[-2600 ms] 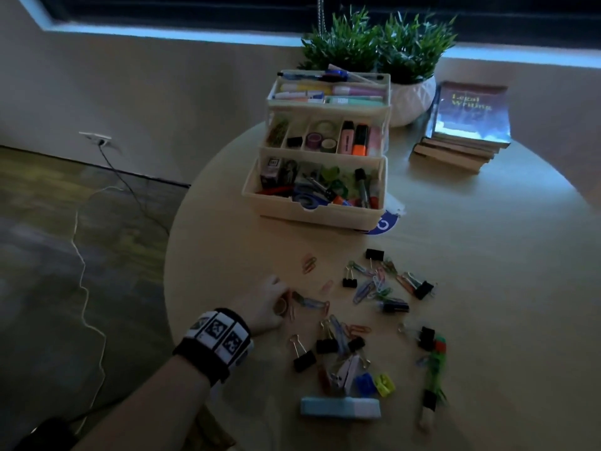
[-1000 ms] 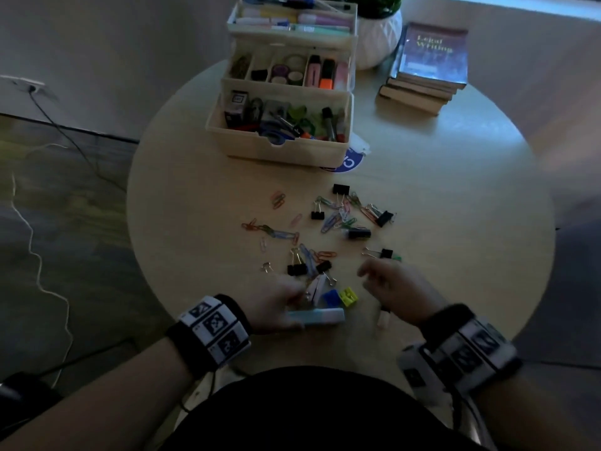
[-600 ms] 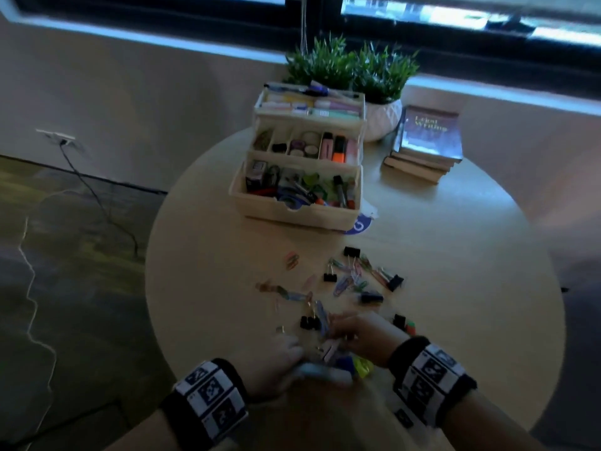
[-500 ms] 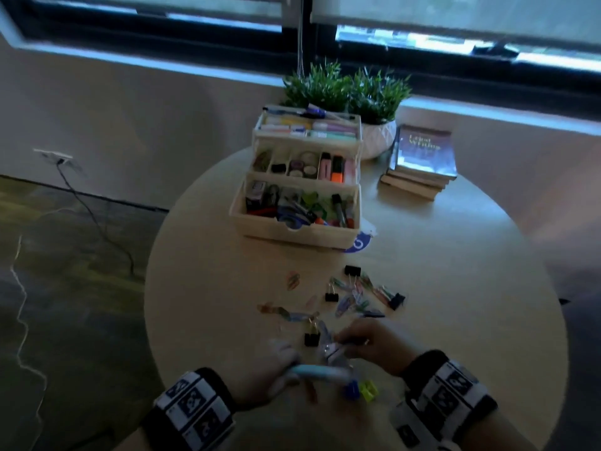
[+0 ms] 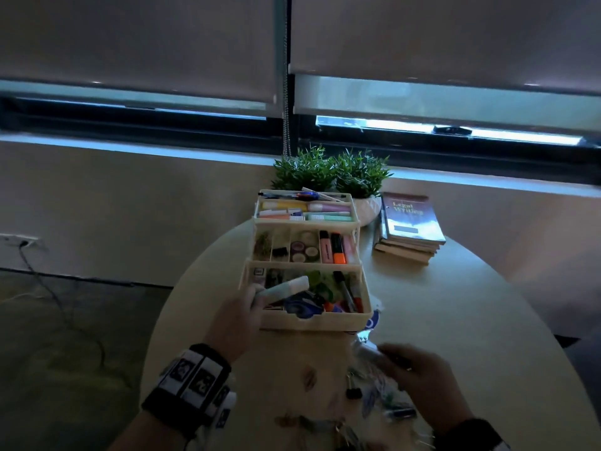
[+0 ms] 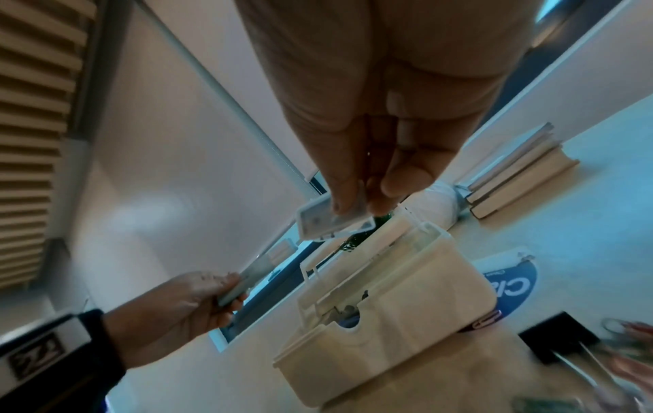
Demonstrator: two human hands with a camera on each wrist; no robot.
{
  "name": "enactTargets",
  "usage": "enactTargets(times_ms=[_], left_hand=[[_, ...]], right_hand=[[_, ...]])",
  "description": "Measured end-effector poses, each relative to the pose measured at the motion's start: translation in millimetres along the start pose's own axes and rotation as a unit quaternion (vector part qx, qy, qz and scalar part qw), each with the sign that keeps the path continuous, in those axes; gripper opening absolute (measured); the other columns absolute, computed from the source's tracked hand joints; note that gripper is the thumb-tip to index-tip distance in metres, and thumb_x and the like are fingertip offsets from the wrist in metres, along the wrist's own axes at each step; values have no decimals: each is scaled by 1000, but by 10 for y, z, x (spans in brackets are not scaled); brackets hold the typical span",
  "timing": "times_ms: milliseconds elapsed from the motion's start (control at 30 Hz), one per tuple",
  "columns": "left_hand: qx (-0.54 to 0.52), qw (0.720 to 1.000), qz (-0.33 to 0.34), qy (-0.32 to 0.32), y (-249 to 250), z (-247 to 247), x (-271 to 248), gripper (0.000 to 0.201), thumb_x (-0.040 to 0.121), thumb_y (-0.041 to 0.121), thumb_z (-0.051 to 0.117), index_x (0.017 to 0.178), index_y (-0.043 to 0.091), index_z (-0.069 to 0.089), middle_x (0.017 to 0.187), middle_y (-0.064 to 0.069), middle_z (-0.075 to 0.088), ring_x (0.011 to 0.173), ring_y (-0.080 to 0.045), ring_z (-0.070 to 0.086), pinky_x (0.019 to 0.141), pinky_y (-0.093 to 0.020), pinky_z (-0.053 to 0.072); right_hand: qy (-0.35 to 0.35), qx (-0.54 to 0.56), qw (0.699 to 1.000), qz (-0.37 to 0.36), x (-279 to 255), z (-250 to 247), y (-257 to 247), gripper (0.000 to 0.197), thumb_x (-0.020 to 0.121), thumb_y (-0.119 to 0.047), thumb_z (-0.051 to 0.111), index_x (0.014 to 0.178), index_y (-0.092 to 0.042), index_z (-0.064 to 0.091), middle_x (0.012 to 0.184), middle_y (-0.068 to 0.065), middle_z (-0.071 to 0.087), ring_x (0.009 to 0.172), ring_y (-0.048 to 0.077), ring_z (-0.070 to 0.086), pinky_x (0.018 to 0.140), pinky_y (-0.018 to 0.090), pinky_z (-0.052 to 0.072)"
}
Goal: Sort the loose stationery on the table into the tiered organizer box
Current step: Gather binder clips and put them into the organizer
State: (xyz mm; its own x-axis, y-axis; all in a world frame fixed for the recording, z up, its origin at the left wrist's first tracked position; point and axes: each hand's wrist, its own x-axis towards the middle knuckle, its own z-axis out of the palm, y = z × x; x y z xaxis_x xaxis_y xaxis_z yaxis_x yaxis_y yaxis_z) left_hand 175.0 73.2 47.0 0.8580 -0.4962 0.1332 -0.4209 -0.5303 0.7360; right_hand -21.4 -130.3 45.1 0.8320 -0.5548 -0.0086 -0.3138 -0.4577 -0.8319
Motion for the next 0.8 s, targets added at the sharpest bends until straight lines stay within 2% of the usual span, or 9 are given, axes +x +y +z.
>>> enactTargets(times_ms=[100,167,267,333,400,567,633,733,800], left_hand=[[-13,999,-36,20,-64,9,190,20,98,18,40,98,8,58,77,-5,58,73,-23,54,61,-28,36],[-35,997,-63,35,-162,23,240,20,99,20,40,91,10,56,70,-2,55,68,-22,53,56,-27,36],[-65,991,-110,49,-344,30,232,19,99,22,39,96,11,55,70,-1,54,68,-20,52,55,-23,37],[-82,986,-134,60,-454,-21,197,18,99,22,40,97,11,55,69,-1,53,68,-20,51,55,-25,36],[-96,981,-149,76,-566,-99,154,19,98,21,41,95,9,55,69,-2,54,66,-20,51,55,-26,36],[-136,971,-172,92,-839,-281,15,13,97,19,43,98,11,54,74,-4,57,63,-17,51,54,-27,38],[-142,970,-175,92,-934,-314,-34,12,97,19,45,99,11,54,75,-2,58,64,-18,52,55,-27,40],[-146,968,-185,86,-1019,-344,-75,10,96,18,45,100,13,53,79,-1,59,68,-17,55,58,-29,43],[-149,967,-188,82,-1041,-355,-84,8,96,18,45,100,14,52,81,-1,59,72,-17,57,62,-31,46]], right_hand=[[30,-23,999,13,267,95,-84,4,72,-23,76,70,-26,75,45,-20,58,47,-9,54,51,6,40],[32,-34,998,39,493,184,-79,10,75,-28,73,77,-18,77,43,-11,53,45,1,49,55,20,43],[3,-91,994,58,797,345,-114,27,80,-34,67,93,-12,75,69,2,68,66,14,58,66,27,45],[-19,-99,992,73,958,455,-172,31,81,-38,66,93,-11,75,80,10,70,73,21,61,68,29,47],[-36,-113,990,71,1084,578,-252,33,80,-41,66,88,-10,75,77,10,68,70,21,59,64,28,47],[-86,-155,984,24,1304,1060,-421,19,85,-26,63,98,-14,73,90,3,68,82,18,60,72,26,48],[-108,-130,985,23,1377,1300,-491,19,85,-22,64,96,-10,72,90,6,69,82,23,64,76,31,54],[-131,-162,978,18,1426,1609,-579,20,86,-27,62,93,-13,74,84,2,68,77,17,61,70,24,50],[-147,-214,966,14,1431,1759,-595,21,86,-31,61,89,-16,75,88,2,71,78,17,64,70,26,53]])
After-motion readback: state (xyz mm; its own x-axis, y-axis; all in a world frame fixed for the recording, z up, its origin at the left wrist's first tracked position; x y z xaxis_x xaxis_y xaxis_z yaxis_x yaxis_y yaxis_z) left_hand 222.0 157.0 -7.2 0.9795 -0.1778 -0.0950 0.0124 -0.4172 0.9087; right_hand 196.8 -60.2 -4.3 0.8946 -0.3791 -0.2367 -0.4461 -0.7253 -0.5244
